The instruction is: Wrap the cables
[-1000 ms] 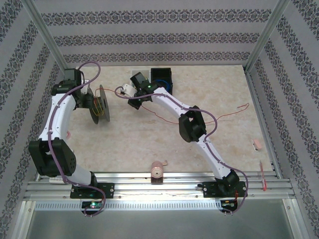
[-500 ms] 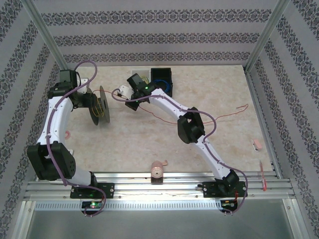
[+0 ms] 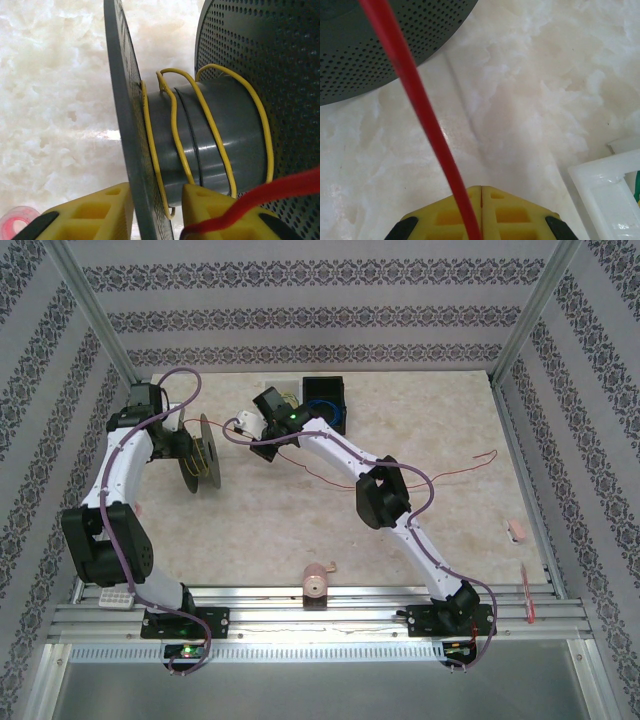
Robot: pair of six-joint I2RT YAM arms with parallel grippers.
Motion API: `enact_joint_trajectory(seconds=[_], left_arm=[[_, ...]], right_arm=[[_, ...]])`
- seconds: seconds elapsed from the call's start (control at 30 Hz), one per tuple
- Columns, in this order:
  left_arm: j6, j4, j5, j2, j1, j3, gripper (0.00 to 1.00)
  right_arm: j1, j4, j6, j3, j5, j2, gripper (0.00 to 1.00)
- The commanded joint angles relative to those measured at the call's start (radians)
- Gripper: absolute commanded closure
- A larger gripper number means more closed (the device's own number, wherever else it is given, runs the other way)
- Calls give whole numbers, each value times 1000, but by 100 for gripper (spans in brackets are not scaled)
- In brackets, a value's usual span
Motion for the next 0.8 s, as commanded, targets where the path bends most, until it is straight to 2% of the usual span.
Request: enact_joint_trajectory(seconds=[0.0, 0.13, 0.2, 0.23, 0.27, 0.33, 0.4, 0.43, 0.5, 0.7, 0.77], left_arm=[[-1, 19, -15, 16, 7, 18, 75], [2, 9, -15, 26, 7, 29, 82], [5, 7, -15, 32, 8, 32, 90], [6, 8, -15, 33, 7, 33, 99], [6, 6, -17, 36, 7, 36, 100], [11, 3, -15, 43, 7, 45, 100], [16, -1, -14, 51, 7, 56, 100], [18, -4, -10, 55, 7, 63, 100], [26, -11, -5, 63, 7, 75, 100], [43, -28, -5, 74, 8, 89, 99], [45, -33, 0, 76, 8, 94, 83]], right_arm=[[9, -27, -26, 19, 16, 14, 100], [9, -25, -27, 21, 16, 15, 100], [10, -25, -29, 20, 16, 15, 100], [10, -24, -28, 21, 16, 14, 100], [10, -26, -30, 21, 16, 14, 100], [9, -27, -30, 21, 22, 14, 100], [9, -32, -30, 21, 28, 12, 93], [9, -35, -31, 20, 31, 11, 93], [7, -37, -31, 15, 35, 7, 100], [-9, -39, -29, 5, 24, -9, 100], [-10, -50, -40, 11, 34, -9, 100]])
